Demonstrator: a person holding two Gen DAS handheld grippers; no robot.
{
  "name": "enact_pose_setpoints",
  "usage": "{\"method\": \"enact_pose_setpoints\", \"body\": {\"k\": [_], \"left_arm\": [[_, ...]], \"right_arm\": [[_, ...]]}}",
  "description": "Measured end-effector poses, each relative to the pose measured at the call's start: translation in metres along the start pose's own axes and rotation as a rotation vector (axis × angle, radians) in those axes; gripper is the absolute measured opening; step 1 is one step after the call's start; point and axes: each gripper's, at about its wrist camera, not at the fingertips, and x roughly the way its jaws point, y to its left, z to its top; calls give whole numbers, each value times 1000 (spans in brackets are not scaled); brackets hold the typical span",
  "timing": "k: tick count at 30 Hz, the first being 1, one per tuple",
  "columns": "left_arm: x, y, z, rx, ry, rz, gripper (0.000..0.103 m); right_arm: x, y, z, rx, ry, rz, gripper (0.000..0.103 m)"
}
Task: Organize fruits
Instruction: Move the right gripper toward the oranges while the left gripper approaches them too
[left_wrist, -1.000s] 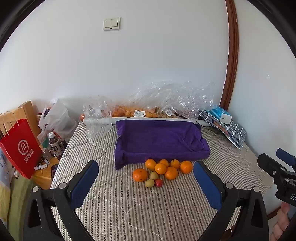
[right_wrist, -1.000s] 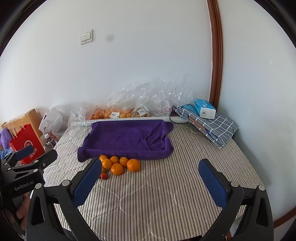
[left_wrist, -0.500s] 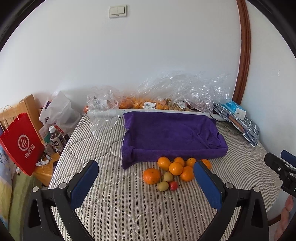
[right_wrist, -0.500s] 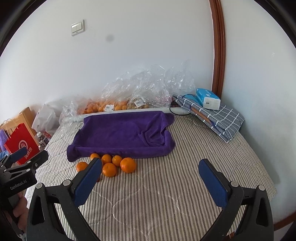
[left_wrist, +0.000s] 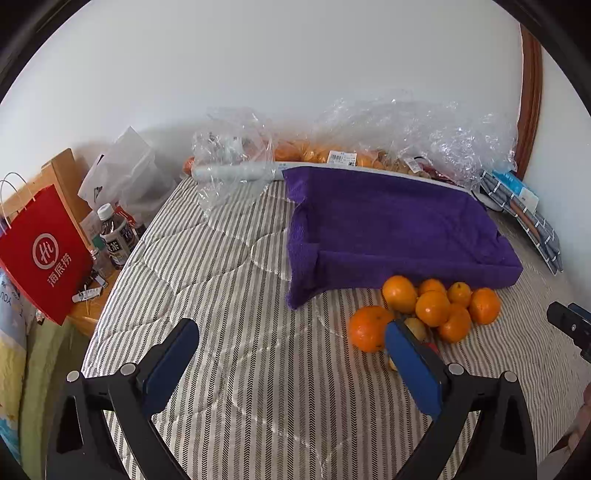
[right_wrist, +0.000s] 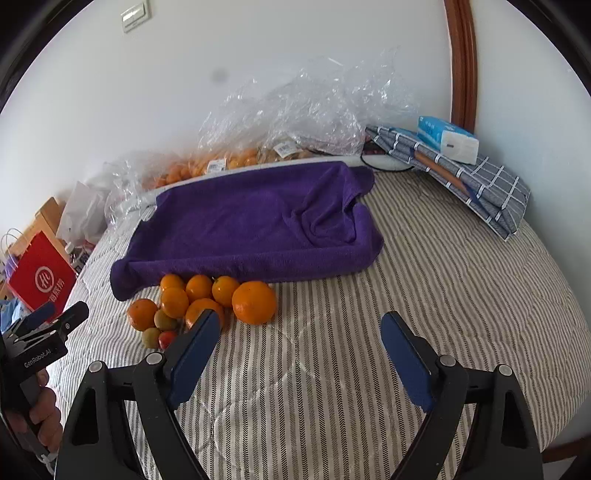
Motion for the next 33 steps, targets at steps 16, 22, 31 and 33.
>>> {"method": "enact_pose_setpoints", "body": {"k": [16,22,31,33], "left_arm": [[40,21,-6,-21,50,-63,100],[46,28,-9,-26,56,-69,100],[50,23,-9,-42,65,-198,100],[51,14,-8,-20,58,-210,99]], "right_arm": [[64,24,-2,-73,48,22,65],[82,38,-6,-125,59,35,63],[102,39,-2,-139,79,53,48],[101,37,-2,-142,74,70,43]]}}
